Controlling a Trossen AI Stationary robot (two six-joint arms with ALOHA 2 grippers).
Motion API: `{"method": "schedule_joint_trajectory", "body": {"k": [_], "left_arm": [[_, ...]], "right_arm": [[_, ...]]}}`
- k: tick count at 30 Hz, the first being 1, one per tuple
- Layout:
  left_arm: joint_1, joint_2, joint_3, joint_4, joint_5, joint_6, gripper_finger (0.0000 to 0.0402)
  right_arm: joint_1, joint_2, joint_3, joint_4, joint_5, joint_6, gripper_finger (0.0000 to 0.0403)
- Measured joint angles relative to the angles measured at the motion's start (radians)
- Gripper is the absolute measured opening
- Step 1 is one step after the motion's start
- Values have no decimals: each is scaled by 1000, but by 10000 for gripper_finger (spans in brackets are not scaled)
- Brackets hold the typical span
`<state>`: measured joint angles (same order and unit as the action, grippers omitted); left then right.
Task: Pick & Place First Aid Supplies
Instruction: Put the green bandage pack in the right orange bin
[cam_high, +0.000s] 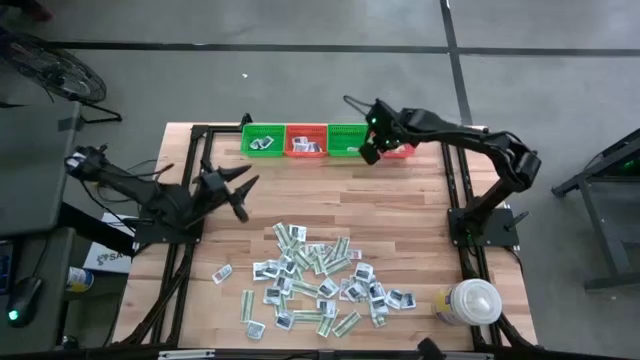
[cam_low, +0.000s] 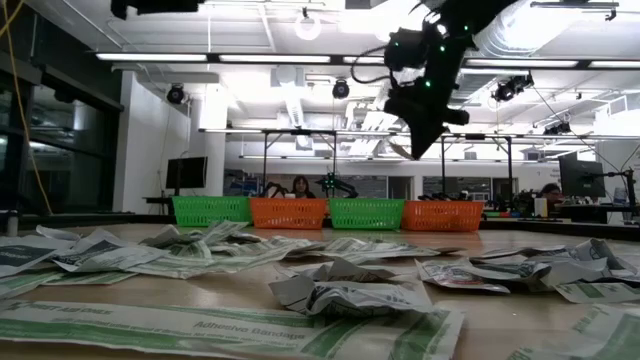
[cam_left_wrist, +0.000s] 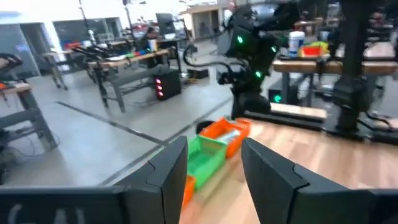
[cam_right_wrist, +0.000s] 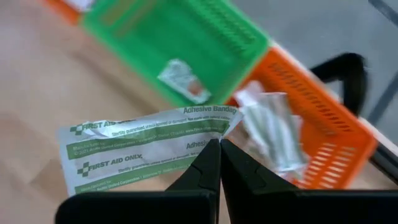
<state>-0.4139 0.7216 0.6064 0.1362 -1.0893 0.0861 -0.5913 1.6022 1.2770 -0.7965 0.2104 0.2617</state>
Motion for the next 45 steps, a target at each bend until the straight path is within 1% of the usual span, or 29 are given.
{"method": "schedule_joint_trajectory", "body": {"k": [3,7,9,11,14,19,23,26,30,33,37,40,45], "left_arm": [[126,0,0,68,153,77,149],[329,0,0,110,377,182,149],[440,1,0,108,486,187,149],[557,1,0,108,629,187,149],[727,3,0,108,851,173,149],[975,4,0,108,1155,175,149],[1146,4,0,108,1348,174,149],[1246,4,0,108,1468,171,149],[1345,4,0,108,1588,168,149],[1398,4,0,108,1645,161,149],[1440,4,0,108,1718,145,149],[1451,4,0,108,1742,144,149],[1448,4,0,108,1752,144,149]], "right_arm": [[-65,5,0,0,-35,17,0],[-126,24,0,1,-27,48,0],[-145,38,0,-3,-42,78,0],[-156,54,0,-14,-48,101,0],[-166,73,0,-30,-21,134,0],[-186,119,1,-63,-3,196,0],[-201,162,1,-61,19,240,0],[-211,187,1,-61,21,263,0],[-225,202,1,-61,25,275,0],[-231,202,1,-61,24,285,0],[-235,202,1,-64,-4,280,5],[-235,202,1,-66,-8,281,28],[-246,202,1,-68,-13,288,94]]}}
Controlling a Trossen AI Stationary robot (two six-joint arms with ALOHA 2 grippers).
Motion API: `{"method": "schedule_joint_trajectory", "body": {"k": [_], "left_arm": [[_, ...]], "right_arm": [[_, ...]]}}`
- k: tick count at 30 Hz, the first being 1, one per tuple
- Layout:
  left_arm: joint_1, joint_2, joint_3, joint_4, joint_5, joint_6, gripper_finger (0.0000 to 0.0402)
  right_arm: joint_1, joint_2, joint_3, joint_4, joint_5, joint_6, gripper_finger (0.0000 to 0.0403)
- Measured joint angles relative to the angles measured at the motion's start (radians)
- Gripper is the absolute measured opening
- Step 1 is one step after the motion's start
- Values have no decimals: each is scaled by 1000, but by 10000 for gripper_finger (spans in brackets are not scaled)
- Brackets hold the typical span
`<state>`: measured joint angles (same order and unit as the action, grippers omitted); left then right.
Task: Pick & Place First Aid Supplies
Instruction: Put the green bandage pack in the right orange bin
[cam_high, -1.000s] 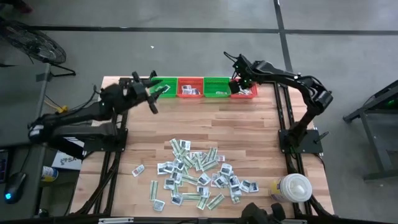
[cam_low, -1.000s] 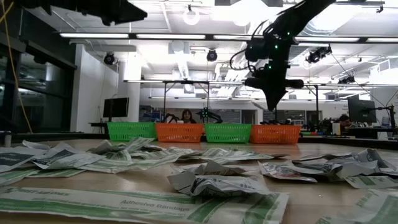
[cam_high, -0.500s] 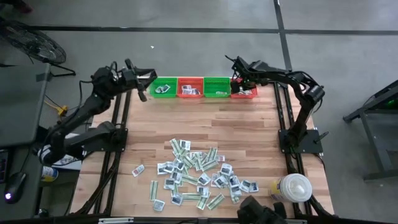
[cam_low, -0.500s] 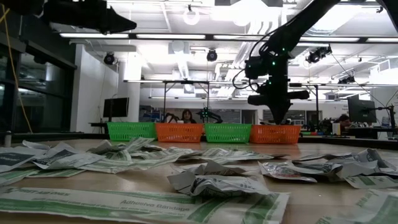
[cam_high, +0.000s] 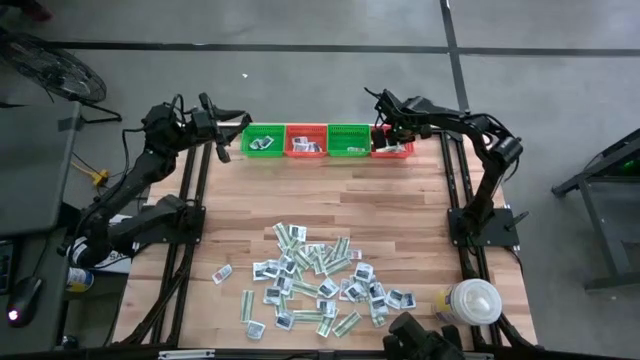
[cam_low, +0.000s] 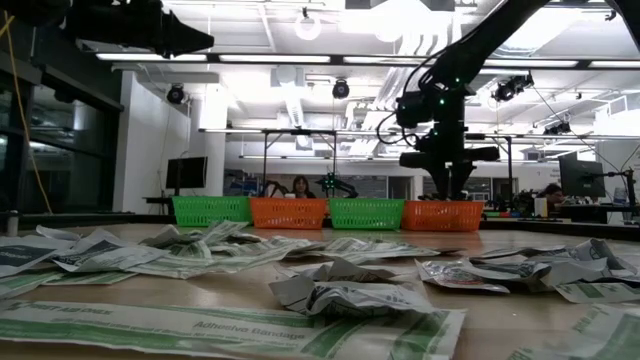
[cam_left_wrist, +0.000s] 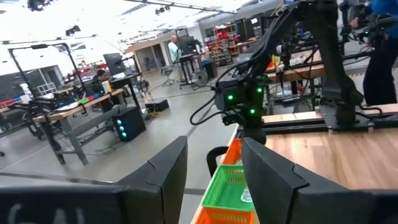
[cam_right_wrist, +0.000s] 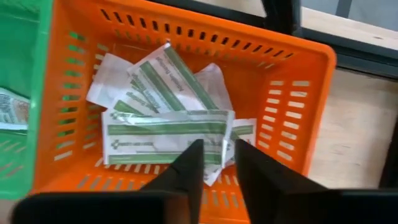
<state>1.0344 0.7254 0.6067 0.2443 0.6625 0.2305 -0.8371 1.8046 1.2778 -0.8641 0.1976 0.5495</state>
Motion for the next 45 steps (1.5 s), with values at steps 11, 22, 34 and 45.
{"method": "schedule_joint_trajectory", "body": {"k": [11,22,34,45], "left_arm": [[0,0,0,-2,-6,-35,149],[0,-1,0,-12,-22,-113,149],[0,-4,0,-68,-45,-181,149],[-1,-5,0,-68,-17,-200,149]], "right_arm": [[-3,-59,0,14,-67,-62,172],[5,-231,0,25,-232,-355,154],[214,-370,0,30,-415,-539,151],[575,-370,0,25,-288,-502,151]]}}
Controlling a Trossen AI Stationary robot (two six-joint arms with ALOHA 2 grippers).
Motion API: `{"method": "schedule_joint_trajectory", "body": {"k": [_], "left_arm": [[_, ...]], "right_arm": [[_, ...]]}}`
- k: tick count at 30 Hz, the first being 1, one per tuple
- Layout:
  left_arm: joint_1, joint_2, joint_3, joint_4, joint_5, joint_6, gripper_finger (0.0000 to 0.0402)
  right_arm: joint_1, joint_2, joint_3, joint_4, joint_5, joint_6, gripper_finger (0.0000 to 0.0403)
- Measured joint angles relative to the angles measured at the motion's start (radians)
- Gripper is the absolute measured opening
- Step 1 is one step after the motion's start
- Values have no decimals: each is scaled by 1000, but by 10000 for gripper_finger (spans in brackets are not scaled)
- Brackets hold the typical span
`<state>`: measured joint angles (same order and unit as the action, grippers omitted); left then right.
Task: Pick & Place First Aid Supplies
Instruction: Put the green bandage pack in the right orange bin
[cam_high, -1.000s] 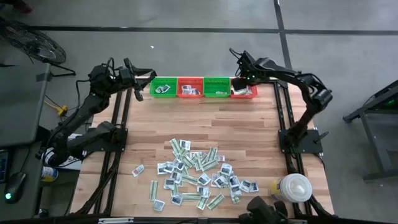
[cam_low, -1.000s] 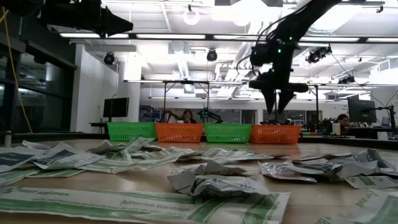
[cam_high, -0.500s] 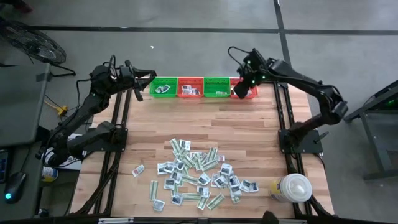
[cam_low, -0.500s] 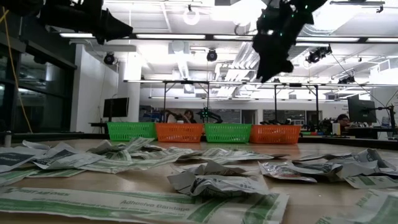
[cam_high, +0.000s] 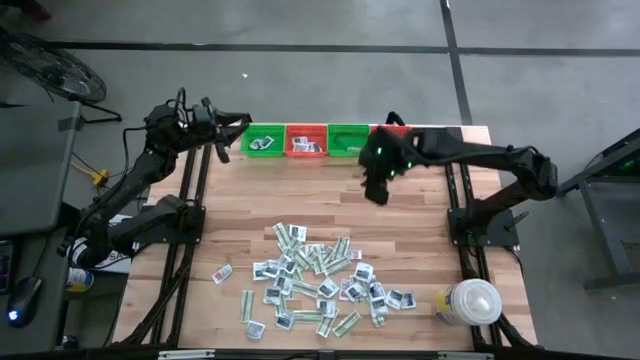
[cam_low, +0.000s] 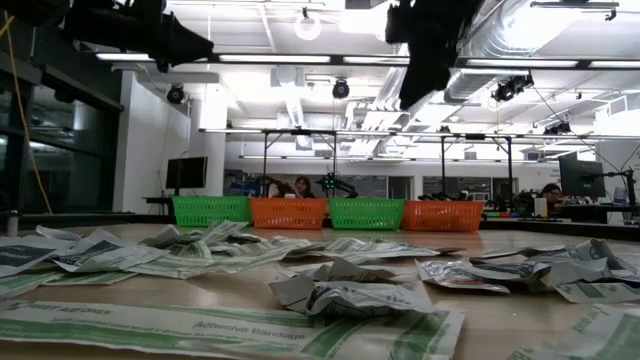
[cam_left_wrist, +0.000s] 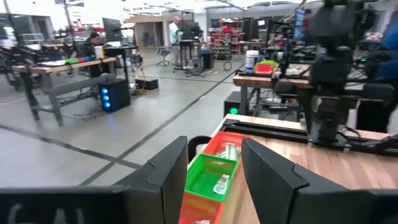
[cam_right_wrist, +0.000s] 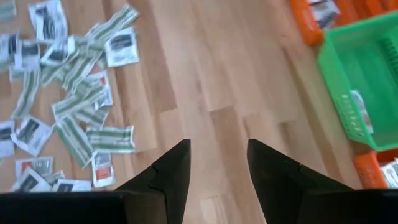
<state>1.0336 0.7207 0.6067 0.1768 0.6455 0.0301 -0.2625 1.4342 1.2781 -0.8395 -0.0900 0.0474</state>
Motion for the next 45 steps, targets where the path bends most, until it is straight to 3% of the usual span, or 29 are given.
{"method": "schedule_joint_trajectory", "body": {"k": [9,18,27,37,45], "left_arm": [[0,-71,0,-23,108,-2,149],[-49,-248,0,-233,104,23,149],[-239,-307,0,-281,-49,41,149],[-442,-305,0,-311,-228,72,149],[-533,-304,0,-312,-303,83,149]], "right_arm": [[254,15,0,67,198,100,151],[384,189,1,91,209,213,171],[411,350,1,152,166,209,217],[414,464,0,217,149,210,202],[414,520,0,220,235,224,195]]}}
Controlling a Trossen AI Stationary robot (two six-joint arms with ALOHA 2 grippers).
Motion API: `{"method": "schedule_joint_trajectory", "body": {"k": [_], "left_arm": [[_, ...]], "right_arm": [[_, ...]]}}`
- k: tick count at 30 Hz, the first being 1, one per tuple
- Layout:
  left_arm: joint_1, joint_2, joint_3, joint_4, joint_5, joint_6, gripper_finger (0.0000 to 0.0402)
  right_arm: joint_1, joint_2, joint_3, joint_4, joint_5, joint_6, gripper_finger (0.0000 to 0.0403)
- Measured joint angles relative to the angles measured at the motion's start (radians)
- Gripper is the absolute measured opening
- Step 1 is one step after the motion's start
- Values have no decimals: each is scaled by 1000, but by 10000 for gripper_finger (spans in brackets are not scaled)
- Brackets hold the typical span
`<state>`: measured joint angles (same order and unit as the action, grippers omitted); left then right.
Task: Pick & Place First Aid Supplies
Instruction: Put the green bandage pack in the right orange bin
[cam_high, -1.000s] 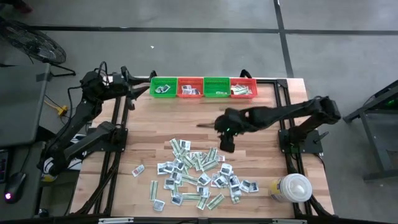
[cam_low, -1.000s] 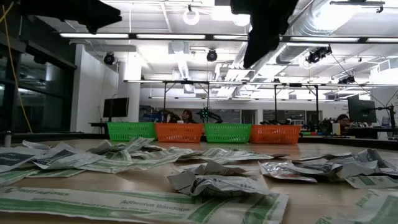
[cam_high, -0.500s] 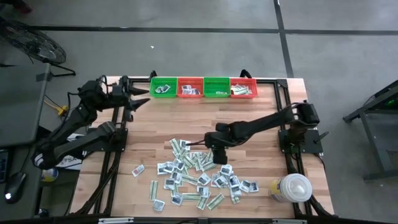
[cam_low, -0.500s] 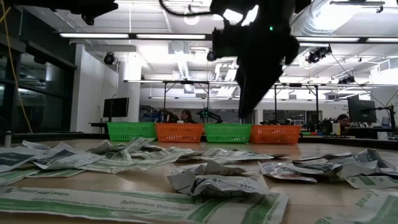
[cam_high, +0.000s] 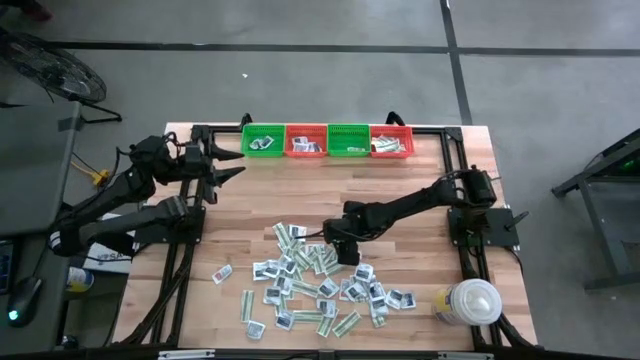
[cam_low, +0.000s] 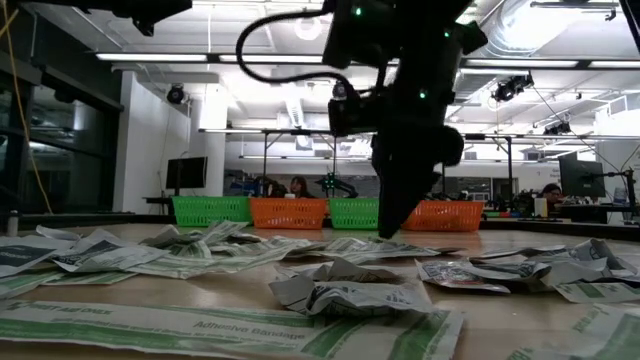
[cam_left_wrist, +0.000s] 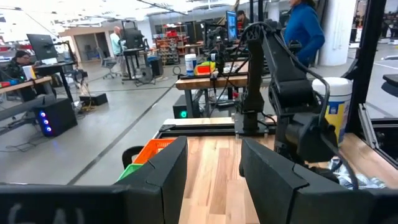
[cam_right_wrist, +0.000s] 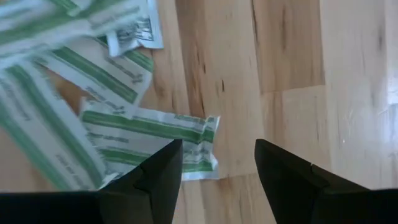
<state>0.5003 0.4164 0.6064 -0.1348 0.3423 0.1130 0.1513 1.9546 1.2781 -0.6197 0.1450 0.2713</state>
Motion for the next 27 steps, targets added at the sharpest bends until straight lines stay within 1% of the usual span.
{"method": "schedule_joint_trajectory", "body": {"k": [6,11,14,21,27], "left_arm": [[-32,0,0,-8,-39,14,149],[-30,0,0,-27,-44,14,149],[-30,0,0,-29,-45,14,149],[-30,0,0,-35,-50,18,149],[-30,0,0,-54,-50,21,149]], "right_arm": [[0,47,5,-5,-5,1,190],[0,73,6,-14,-37,32,171],[0,78,6,-14,-50,50,146],[0,80,4,-14,-83,56,73],[-1,80,3,-10,-86,89,16]]}}
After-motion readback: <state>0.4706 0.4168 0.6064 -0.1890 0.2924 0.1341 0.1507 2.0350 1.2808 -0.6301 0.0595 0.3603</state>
